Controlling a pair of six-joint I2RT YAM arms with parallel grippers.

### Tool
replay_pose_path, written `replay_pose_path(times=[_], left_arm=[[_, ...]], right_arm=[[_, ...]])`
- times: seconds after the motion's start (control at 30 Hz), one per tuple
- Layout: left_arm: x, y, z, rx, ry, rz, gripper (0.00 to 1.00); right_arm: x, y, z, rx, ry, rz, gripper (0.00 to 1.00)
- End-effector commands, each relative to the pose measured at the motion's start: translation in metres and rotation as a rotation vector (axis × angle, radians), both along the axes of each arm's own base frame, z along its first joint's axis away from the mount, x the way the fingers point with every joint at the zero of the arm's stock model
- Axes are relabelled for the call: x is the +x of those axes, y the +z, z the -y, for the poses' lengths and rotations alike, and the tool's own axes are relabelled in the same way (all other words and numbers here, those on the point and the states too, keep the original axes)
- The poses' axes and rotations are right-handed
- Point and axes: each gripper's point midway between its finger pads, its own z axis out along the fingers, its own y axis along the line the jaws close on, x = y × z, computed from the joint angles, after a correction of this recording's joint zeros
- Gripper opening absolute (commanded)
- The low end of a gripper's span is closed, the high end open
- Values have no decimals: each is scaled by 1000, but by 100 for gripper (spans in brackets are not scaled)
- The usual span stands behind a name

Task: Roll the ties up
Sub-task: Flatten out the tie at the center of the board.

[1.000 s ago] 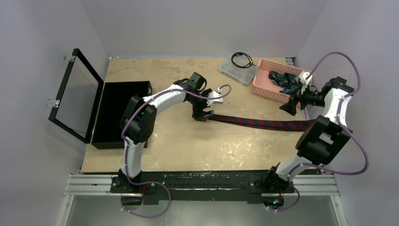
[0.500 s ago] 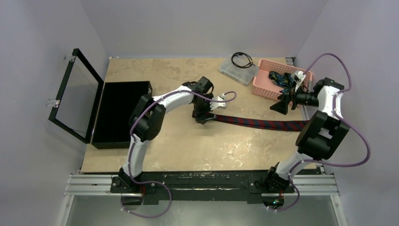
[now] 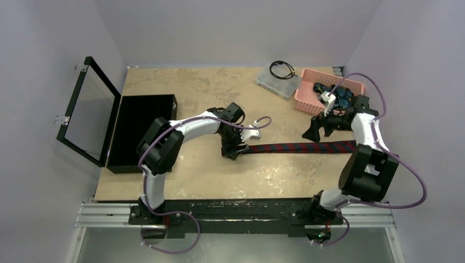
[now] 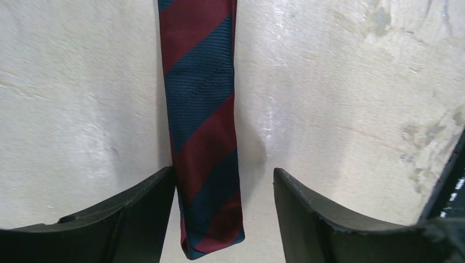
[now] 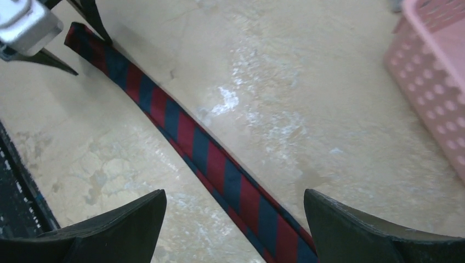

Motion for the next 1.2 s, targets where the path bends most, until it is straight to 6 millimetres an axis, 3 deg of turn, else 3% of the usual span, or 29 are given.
replay_pose_path(times=[0.0,0.13,0.2,0.37,0.5,0.57,0.6,0.7,0.8,0.9,1.0,1.17], left_arm=[[-14,24,5,-93,50,-31,62],[-4,35,0,-144,100,21,57],[3,44,-3,-187,118,53,65],[19,97,-10,-514,167,178,78],[7,130,-22,-703,183,280,97],[2,146,-28,-726,204,261,100],[2,147,-33,-697,247,216,100],[1,162,-42,-663,289,166,100],[12,214,-52,-765,301,254,100],[20,251,-58,-817,288,281,100],[26,273,-63,-828,269,318,100],[57,290,-70,-753,428,306,100]], right_arm=[[-13,-11,-24,-45,48,-2,98],[-30,-22,-52,-12,101,-29,98],[-33,-27,-62,-10,117,-30,98],[-31,-28,-89,73,115,-49,94],[-26,-20,-117,122,97,-73,89],[-14,-18,-129,56,26,-67,90],[-4,-16,-131,-2,-22,-38,95],[25,11,-132,-127,-132,151,98],[41,60,-135,-95,-143,376,98],[51,97,-149,53,-191,401,98],[60,98,-159,36,-119,309,98],[43,77,-187,113,41,113,98]])
